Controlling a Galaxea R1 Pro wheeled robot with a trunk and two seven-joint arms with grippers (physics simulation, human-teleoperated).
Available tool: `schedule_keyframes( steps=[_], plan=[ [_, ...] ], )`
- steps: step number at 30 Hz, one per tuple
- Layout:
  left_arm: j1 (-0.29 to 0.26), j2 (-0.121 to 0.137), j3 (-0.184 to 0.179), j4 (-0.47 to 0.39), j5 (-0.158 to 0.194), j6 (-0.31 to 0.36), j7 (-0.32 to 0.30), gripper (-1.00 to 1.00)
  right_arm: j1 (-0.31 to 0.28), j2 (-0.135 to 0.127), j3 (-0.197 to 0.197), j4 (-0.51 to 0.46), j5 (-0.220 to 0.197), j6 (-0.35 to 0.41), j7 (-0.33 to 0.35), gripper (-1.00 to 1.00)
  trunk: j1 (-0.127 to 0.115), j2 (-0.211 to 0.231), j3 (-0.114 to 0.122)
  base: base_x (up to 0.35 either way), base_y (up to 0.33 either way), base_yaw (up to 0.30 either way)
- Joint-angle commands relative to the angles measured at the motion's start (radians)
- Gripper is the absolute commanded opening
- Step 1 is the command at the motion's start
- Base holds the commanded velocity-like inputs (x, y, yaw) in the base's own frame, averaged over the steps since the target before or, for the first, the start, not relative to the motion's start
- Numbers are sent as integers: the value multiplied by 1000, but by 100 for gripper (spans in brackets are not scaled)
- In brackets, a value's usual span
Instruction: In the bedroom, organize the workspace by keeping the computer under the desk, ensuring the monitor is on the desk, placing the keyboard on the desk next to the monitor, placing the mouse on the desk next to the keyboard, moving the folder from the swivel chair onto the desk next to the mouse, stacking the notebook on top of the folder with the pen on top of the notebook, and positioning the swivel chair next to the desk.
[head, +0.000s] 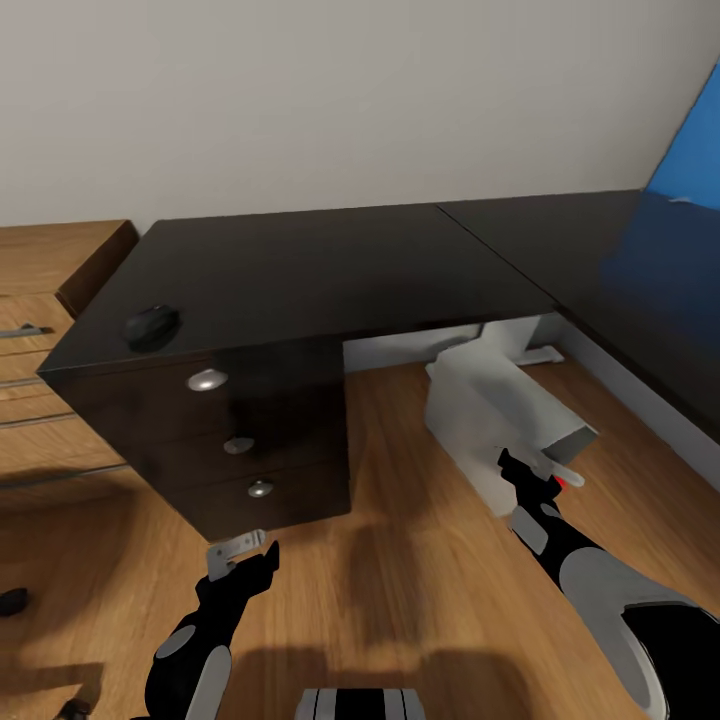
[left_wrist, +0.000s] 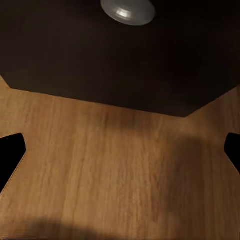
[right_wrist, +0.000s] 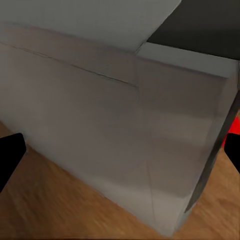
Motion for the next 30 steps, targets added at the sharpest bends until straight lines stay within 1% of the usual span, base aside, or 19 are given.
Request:
schedule_keyframes(
  steps=[1,10,15,22,30],
  plan=[
    [-1,0,-2,-1,10,3,9,100,0,0,23,-2,3,1,-2,100,0,0,-1,0,0,238],
    [-1,0,-2,-1,10,3,9,100,0,0,22,-2,3,0,-2,100,0,0,-1,0,0,241],
    [-1,0,-2,-1,10,3,9,100,0,0,22,-2,3,0,-2,100,0,0,-1,94,0,203],
    [-1,0,-2,0,10,4,9,100,0,-2,20,-2,3,0,-2,100,0,0,-1,32,0,30],
    [-1,0,-2,0,10,4,9,100,0,-1,20,-1,3,0,-2,100,0,0,-1,119,0,1]
  ],
)
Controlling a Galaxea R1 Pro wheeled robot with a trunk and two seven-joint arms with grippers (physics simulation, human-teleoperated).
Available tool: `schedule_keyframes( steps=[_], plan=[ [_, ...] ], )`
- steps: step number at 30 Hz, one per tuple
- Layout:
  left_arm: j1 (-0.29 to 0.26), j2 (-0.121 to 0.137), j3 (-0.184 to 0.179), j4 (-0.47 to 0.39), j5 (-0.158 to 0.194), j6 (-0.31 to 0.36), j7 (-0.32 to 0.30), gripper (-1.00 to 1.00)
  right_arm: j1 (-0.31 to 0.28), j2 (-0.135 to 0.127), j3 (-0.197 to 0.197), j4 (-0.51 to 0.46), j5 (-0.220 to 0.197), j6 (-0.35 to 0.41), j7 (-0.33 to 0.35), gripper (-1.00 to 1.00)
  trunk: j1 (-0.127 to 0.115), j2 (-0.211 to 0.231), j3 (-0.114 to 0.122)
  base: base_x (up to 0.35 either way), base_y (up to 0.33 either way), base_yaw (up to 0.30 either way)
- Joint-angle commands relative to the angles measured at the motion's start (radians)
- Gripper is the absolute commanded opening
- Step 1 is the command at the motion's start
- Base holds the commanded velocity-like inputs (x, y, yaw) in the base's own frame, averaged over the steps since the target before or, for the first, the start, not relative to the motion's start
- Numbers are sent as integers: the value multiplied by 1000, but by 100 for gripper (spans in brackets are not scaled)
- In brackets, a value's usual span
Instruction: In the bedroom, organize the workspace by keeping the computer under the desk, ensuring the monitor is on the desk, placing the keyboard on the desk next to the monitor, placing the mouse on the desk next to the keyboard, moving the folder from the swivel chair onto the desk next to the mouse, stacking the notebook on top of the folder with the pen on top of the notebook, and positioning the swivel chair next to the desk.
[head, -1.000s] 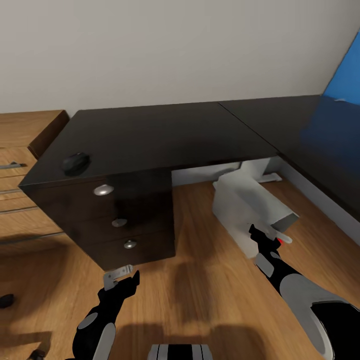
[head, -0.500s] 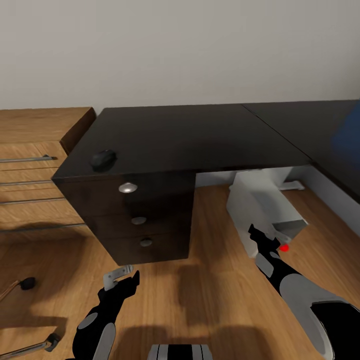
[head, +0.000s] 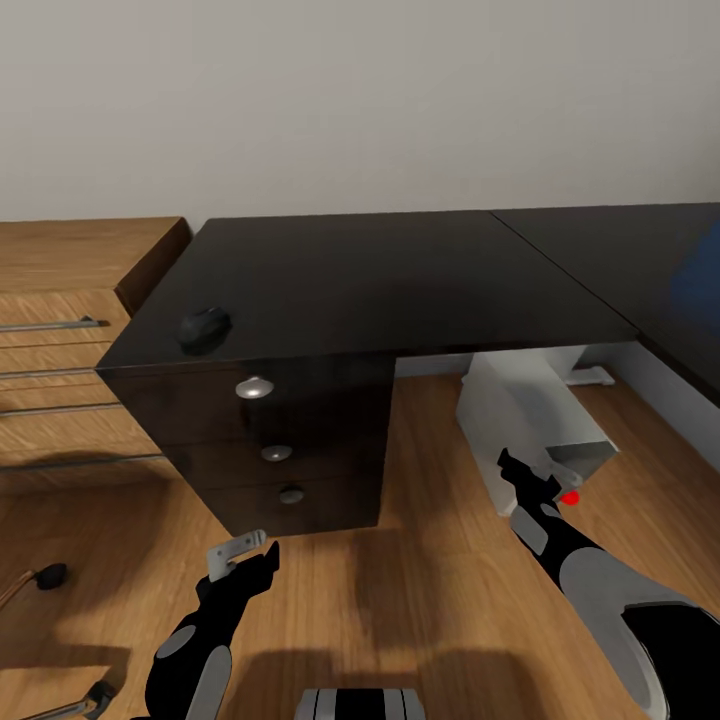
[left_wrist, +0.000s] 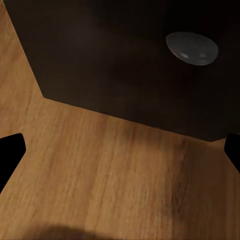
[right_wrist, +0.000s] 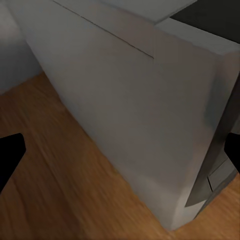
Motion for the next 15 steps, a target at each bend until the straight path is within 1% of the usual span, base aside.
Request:
schedule_keyframes(
  steps=[1,7,11,15],
  plan=[
    [-1,0,-1,-1,11,3,9,100,-1,0,18,-1,1,0,-5,100,0,0,-1,20,0,0],
    [-1,0,-1,-1,11,3,9,100,-1,0,18,0,1,0,-5,100,0,0,-1,16,1,0],
    [-1,0,-1,-1,11,2,9,100,-1,0,18,0,1,0,-5,100,0,0,-1,224,44,0],
    [-1,0,-1,-2,11,3,9,100,-1,0,18,0,1,0,-4,100,0,0,-1,82,15,0]
  ],
)
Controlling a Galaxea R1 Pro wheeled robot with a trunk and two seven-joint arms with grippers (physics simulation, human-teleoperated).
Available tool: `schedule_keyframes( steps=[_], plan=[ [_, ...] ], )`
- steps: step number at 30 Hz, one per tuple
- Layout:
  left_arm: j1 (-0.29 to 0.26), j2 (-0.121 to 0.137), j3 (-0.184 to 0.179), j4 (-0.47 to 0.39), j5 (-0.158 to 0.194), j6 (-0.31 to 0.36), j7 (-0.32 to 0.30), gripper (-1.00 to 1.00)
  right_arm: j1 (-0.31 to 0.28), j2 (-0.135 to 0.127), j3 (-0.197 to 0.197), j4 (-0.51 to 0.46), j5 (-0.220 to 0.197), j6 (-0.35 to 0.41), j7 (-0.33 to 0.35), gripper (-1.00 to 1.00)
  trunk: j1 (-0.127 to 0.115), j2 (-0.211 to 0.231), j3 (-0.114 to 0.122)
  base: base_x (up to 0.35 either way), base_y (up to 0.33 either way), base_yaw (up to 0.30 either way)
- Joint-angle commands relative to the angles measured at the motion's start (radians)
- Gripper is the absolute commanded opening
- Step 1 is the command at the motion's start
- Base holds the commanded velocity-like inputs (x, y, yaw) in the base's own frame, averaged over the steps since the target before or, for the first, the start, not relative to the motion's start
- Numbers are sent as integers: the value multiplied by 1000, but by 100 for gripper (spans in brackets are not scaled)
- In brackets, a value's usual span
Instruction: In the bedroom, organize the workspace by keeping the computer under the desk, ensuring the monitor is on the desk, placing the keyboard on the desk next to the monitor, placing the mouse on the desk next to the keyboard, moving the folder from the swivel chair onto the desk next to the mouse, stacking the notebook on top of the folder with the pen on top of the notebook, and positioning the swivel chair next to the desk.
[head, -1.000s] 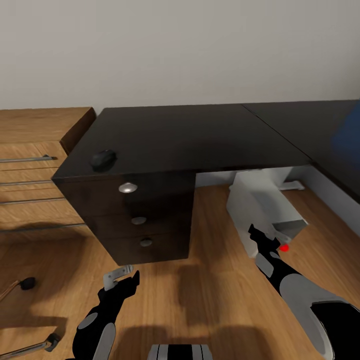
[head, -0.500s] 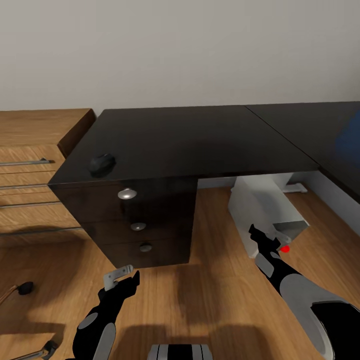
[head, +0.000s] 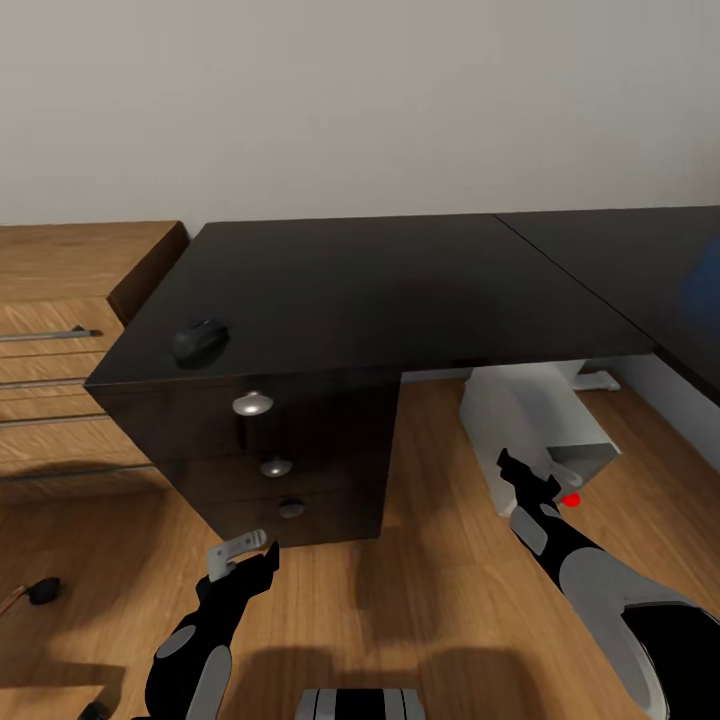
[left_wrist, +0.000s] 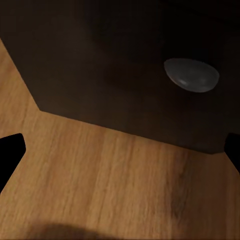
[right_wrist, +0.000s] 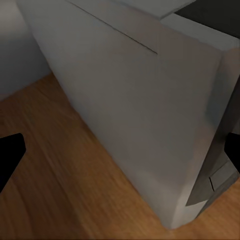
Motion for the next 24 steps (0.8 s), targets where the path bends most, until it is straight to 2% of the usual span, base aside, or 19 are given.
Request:
schedule_keyframes(
  steps=[1,13,24],
  plan=[
    [0,0,-1,-1,11,3,9,100,-1,0,17,-1,1,0,-5,100,0,0,-1,19,3,0],
    [0,0,-3,-1,11,3,9,100,-1,-2,17,-2,2,0,-4,100,0,0,-1,-17,0,0],
    [0,0,-8,-1,11,3,9,100,-1,-1,17,-1,1,-12,-4,100,0,0,-1,-304,0,0]
  ],
)
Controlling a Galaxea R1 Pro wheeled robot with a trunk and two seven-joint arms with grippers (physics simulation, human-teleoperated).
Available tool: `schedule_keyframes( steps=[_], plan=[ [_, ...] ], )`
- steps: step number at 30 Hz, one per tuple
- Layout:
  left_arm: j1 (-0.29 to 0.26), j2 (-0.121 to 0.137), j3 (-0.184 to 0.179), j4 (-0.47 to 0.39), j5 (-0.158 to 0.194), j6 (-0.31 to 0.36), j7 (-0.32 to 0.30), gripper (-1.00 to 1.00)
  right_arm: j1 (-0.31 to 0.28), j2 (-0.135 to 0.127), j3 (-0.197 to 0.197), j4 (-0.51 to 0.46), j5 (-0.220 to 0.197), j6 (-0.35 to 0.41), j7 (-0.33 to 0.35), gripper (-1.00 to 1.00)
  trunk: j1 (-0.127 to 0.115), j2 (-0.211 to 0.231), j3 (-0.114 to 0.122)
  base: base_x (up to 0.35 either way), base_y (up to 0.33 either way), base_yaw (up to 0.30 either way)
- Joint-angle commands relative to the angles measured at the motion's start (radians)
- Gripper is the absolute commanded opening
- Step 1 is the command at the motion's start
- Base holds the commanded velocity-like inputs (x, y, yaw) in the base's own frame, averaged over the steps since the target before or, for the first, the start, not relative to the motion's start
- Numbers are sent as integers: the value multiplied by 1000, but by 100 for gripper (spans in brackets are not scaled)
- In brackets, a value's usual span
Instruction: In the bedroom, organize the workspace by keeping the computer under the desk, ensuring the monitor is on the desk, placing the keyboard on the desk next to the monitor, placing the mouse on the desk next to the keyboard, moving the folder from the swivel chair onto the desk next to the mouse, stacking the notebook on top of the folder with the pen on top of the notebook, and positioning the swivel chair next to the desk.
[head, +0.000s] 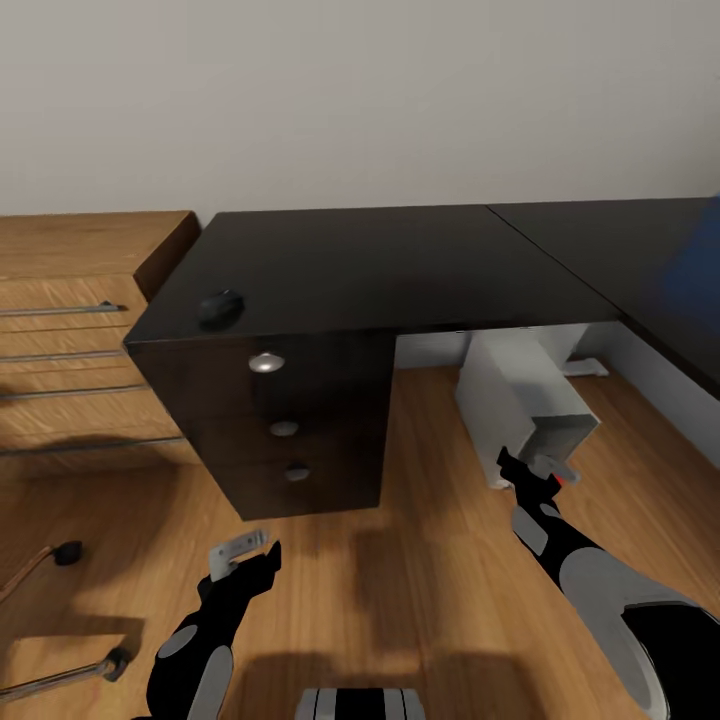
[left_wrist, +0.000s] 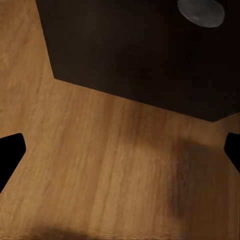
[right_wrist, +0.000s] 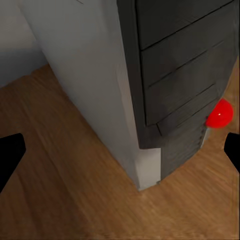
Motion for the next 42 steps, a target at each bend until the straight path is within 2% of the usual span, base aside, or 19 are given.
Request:
schedule_keyframes(
  steps=[1,16,20,25,26,28,42],
  plan=[
    [0,0,-1,-1,11,3,9,100,0,-1,9,0,-4,-2,-7,100,-1,0,-1,-335,0,0],
    [0,0,1,-1,11,3,9,100,0,-1,9,1,-4,-2,-7,100,-1,0,-1,-335,0,0],
    [0,0,4,-1,11,3,9,100,0,0,11,1,-3,-2,-7,100,-1,0,-1,-120,0,0],
    [0,0,4,-1,11,4,9,100,0,1,14,-1,-6,1,-3,100,-3,1,19,-14,0,0],
    [0,0,4,-1,11,4,9,100,0,12,16,-2,-6,4,25,100,-4,1,22,0,0,0],
    [0,0,4,-1,11,4,9,100,0,14,16,-2,-6,4,31,100,-4,2,30,0,0,0],
    [0,0,3,-1,11,7,11,100,0,18,15,3,-4,-2,34,100,-11,5,84,-24,0,0]
  ],
)
